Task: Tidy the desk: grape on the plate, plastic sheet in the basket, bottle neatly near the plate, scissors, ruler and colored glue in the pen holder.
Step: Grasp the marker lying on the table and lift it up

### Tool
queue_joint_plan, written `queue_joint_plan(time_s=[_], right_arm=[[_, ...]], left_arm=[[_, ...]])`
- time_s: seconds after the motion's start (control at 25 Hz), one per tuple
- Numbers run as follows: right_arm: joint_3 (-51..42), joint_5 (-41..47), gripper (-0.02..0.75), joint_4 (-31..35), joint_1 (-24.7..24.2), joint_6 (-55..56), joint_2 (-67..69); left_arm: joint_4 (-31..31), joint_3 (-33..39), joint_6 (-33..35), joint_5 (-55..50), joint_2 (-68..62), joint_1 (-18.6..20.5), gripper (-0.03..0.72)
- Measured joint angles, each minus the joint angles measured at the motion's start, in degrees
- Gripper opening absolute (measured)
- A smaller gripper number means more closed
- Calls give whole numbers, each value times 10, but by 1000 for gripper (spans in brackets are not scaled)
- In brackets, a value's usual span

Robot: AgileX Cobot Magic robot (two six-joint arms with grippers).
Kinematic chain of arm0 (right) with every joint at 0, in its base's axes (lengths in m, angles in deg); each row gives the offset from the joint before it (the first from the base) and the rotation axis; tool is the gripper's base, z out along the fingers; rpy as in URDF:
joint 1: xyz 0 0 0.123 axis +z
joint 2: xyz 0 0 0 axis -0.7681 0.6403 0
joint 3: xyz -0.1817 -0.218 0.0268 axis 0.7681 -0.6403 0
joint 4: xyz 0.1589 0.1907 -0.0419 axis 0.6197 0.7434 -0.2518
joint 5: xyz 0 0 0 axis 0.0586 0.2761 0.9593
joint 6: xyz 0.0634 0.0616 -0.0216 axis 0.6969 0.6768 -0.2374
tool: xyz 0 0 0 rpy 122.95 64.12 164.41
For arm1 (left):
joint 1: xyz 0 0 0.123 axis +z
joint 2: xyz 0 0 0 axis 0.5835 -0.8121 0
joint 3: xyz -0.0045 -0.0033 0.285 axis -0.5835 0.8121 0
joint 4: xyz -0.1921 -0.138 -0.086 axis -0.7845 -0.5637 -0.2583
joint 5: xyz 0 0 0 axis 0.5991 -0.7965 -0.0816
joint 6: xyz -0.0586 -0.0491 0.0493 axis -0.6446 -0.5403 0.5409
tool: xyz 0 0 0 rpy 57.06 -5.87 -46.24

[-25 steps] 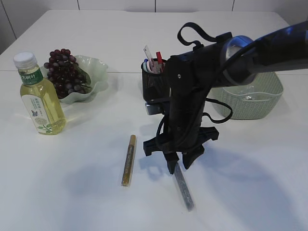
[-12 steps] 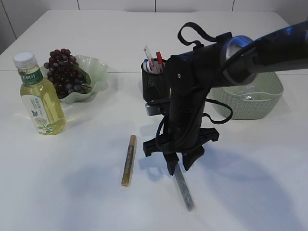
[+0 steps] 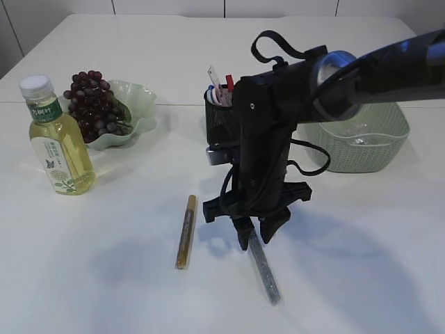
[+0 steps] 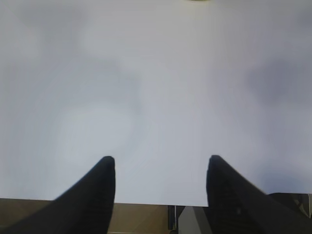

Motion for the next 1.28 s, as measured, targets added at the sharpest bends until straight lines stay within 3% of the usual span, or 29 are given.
queue_joint_plan(time_s=[0.84, 1.28], right_arm=[[36, 41, 312, -12, 0, 0, 33], [36, 41, 259, -13, 0, 0, 33]], left_arm=[[0, 0, 0, 0, 0, 0, 435], [0, 0, 0, 0, 0, 0, 435]])
